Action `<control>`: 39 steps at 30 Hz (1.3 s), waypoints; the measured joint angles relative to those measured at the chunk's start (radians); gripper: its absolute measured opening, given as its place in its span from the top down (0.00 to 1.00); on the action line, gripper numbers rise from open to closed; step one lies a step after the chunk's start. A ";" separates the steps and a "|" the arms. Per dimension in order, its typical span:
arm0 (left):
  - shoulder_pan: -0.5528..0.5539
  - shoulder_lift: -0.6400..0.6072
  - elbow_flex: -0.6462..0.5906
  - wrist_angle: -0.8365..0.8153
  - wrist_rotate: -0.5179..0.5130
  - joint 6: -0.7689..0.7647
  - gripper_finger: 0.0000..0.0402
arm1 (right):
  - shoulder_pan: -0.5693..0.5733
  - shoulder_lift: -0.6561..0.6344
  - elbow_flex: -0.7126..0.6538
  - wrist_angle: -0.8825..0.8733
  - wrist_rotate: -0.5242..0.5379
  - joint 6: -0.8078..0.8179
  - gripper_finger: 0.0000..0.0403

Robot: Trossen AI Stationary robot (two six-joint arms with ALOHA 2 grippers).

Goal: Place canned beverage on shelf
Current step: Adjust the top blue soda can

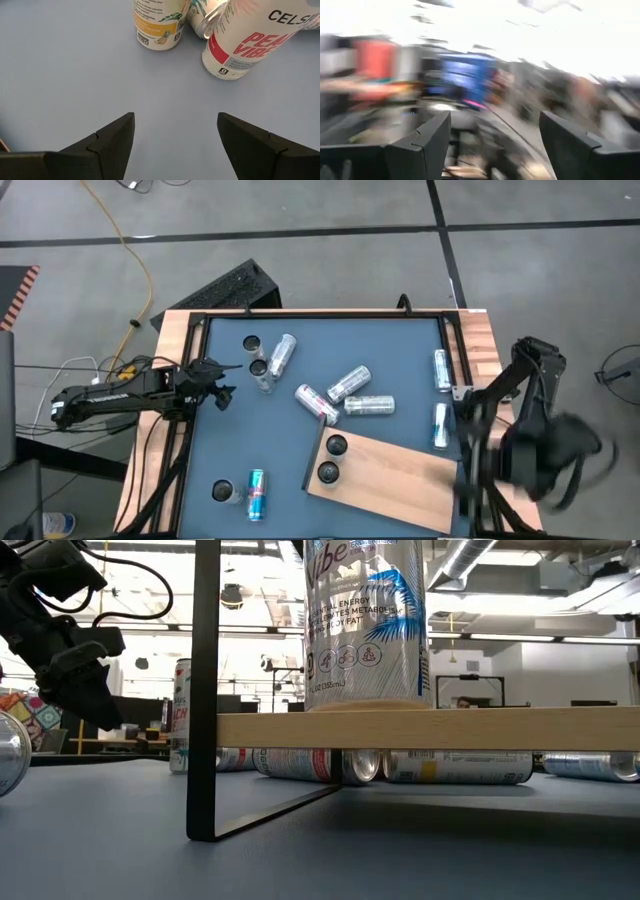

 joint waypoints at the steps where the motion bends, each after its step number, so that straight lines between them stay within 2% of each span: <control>1: 0.000 0.000 0.000 0.000 0.000 0.000 0.33 | -0.015 0.011 0.024 -0.144 -0.165 0.065 0.29; 3: 0.000 0.000 0.000 0.000 0.000 0.000 0.33 | -0.062 0.040 0.084 -0.321 -0.467 0.150 0.29; 4: 0.000 0.000 0.000 0.000 0.000 0.000 0.33 | -0.093 0.059 0.116 -0.334 -0.552 0.165 0.29; 5: 0.000 0.000 0.000 0.000 0.000 0.000 0.33 | -0.124 0.078 0.151 -0.322 -0.581 0.170 0.29; 7: 0.000 0.000 0.000 0.000 0.000 0.000 0.33 | -0.185 0.112 0.222 -0.347 -0.536 0.186 0.29; 9: 0.000 0.000 0.000 0.000 0.000 0.000 0.33 | -0.264 0.143 0.298 -0.481 -0.437 0.266 0.29; 10: 0.000 0.000 0.000 0.000 0.000 0.000 0.33 | -0.308 0.162 0.341 -0.567 -0.351 0.330 0.29; 12: 0.000 0.000 0.000 0.000 0.000 0.000 0.33 | -0.374 0.175 0.425 -0.823 -0.098 0.494 0.29; 14: 0.000 0.000 0.000 0.000 0.000 0.000 0.33 | -0.435 0.172 0.512 -1.131 0.146 0.735 0.29; 15: 0.000 0.000 0.000 0.000 0.000 0.000 0.33 | -0.466 0.166 0.553 -1.298 0.217 0.905 0.29; 16: 0.000 0.000 0.000 0.000 0.000 0.000 0.33 | -0.500 0.155 0.590 -1.471 0.233 1.100 0.29; 18: 0.000 0.000 0.000 0.000 0.000 0.000 0.33 | -0.568 0.125 0.655 -1.806 0.117 1.468 0.29; 19: 0.000 0.000 0.000 -0.001 0.000 0.000 0.33 | -0.612 0.112 0.670 -1.947 0.032 1.602 0.29; 21: 0.000 0.000 0.000 0.000 0.000 0.000 0.33 | -0.704 0.101 0.667 -2.112 -0.064 1.742 0.29; 22: 0.000 0.000 0.000 -0.001 0.000 0.000 0.33 | -0.740 0.098 0.644 -2.117 -0.098 1.737 0.29; 25: 0.000 0.000 0.000 -0.001 0.000 0.000 0.33 | -0.851 0.085 0.565 -2.041 -0.264 1.528 0.29; 26: 0.000 0.000 0.000 -0.002 0.000 0.000 0.33 | -0.894 0.088 0.552 -2.042 -0.320 1.502 0.29; 28: 0.000 0.000 0.000 -0.001 0.000 0.000 0.33 | -0.993 0.089 0.532 -2.117 -0.358 1.537 0.29; 30: 0.000 0.000 0.000 -0.001 0.000 0.000 0.33 | -1.099 0.068 0.471 -2.106 -0.365 1.552 0.29; 33: 0.000 0.000 0.000 -0.001 0.000 0.000 0.33 | -1.231 0.022 0.371 -2.120 -0.447 1.554 0.29; 36: 0.000 0.000 0.000 -0.002 0.003 -0.002 0.33 | -1.320 -0.049 0.204 -2.112 -0.508 1.563 0.29; 39: 0.000 0.000 0.000 -0.002 0.012 -0.002 0.33 | -1.405 -0.105 0.045 -2.115 -0.519 1.610 0.29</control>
